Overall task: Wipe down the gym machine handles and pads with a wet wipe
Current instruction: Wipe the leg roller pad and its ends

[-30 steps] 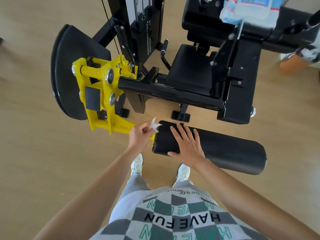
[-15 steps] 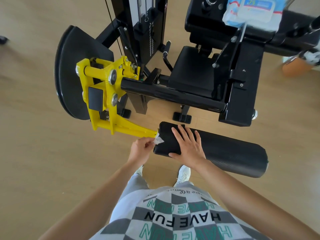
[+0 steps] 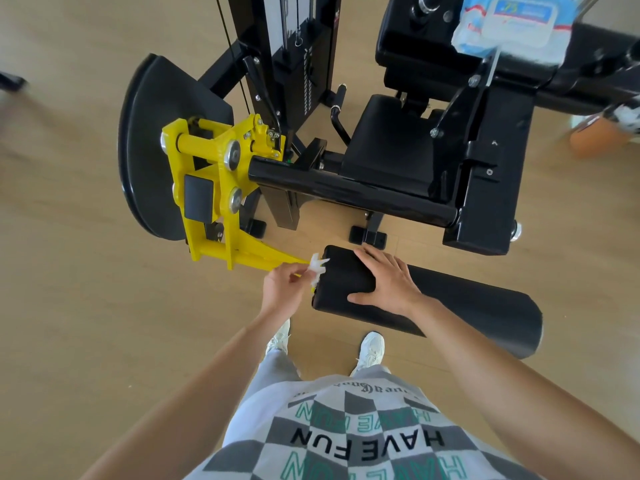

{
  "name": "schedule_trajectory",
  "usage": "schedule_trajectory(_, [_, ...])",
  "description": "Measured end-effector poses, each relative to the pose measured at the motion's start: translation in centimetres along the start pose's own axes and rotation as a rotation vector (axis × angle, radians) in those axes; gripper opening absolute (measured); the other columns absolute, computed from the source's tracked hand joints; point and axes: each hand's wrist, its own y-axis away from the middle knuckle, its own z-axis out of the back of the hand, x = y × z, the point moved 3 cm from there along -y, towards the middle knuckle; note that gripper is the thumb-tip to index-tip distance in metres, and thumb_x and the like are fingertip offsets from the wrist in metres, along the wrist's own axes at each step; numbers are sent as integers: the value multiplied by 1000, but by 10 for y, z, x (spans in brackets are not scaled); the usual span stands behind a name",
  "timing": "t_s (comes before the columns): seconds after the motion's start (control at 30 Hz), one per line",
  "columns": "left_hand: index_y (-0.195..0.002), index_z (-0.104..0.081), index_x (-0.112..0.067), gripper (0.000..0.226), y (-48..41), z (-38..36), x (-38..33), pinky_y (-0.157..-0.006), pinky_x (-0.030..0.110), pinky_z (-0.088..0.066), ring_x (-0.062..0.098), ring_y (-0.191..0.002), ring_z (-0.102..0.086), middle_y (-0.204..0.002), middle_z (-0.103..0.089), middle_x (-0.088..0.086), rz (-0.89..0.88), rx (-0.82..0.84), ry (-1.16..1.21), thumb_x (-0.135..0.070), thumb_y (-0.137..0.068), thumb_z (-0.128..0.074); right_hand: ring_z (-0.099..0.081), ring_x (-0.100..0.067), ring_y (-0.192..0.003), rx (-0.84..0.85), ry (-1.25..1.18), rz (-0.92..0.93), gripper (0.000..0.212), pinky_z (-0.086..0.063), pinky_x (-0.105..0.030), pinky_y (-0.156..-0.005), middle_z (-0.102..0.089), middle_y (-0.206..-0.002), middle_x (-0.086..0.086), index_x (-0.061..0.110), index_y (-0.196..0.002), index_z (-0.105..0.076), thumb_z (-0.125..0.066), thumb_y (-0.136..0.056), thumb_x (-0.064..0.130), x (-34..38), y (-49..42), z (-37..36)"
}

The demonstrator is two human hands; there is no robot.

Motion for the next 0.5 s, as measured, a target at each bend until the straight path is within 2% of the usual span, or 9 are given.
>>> schedule_trajectory(0.07, [-105,-78,-25,13,-6,-2,-10,-60,15,-42,11,-73,-62,-81,-71,-11,-16,-35,40,-29,-96,-69,-21,-21,-148,-38,21,5,96,-16,-48,-122,-25,-163,8,33,-159,-26,-70,-80,68,-2,0,7])
schedule_trajectory(0.13, [-111,-75,-25,16,-8,-4,-16,-60,14,-43,6,-73,-61,-79,-68,-15,-22,-41,56,-26,-97,-68,-33,-22,-138,-148,101,10,84,-23,-46,-117,-39,-151,8,33,-153,-39,-66,-82,69,-1,6,10])
schedule_trajectory(0.23, [-114,-76,-22,20,-4,-11,-12,-64,24,-47,12,-73,-62,-80,-70,-10,-22,11,6,-21,-98,-64,-46,-26,-125,-344,145,21,64,-36,-47,-107,-53,-135,3,27,-143,-53,-67,-88,58,7,21,2])
schedule_trajectory(0.3, [-113,-77,-19,21,3,-16,-3,-67,27,-45,18,-76,-63,-84,-73,-3,-6,30,-32,-18,-98,-61,-52,-28,-119,-427,152,34,59,-43,-49,-102,-56,-131,-1,23,-140,-56,-71,-89,48,14,32,-10])
schedule_trajectory(0.4, [-108,-78,-17,18,12,-16,10,-68,25,-40,20,-75,-61,-81,-71,-1,9,26,-57,-18,-97,-63,-49,-32,-129,-414,195,40,71,-40,-54,-109,-52,-143,-6,20,-144,-51,-74,-84,51,21,46,-32])
schedule_trajectory(0.5, [-108,-80,-16,18,22,-15,23,-73,27,-47,21,-84,-68,-90,-75,-1,13,32,-56,-13,-95,-68,-28,-36,-150,-286,290,19,97,-21,-57,-123,-30,-162,-11,19,-158,-28,-71,-81,61,22,52,-51])
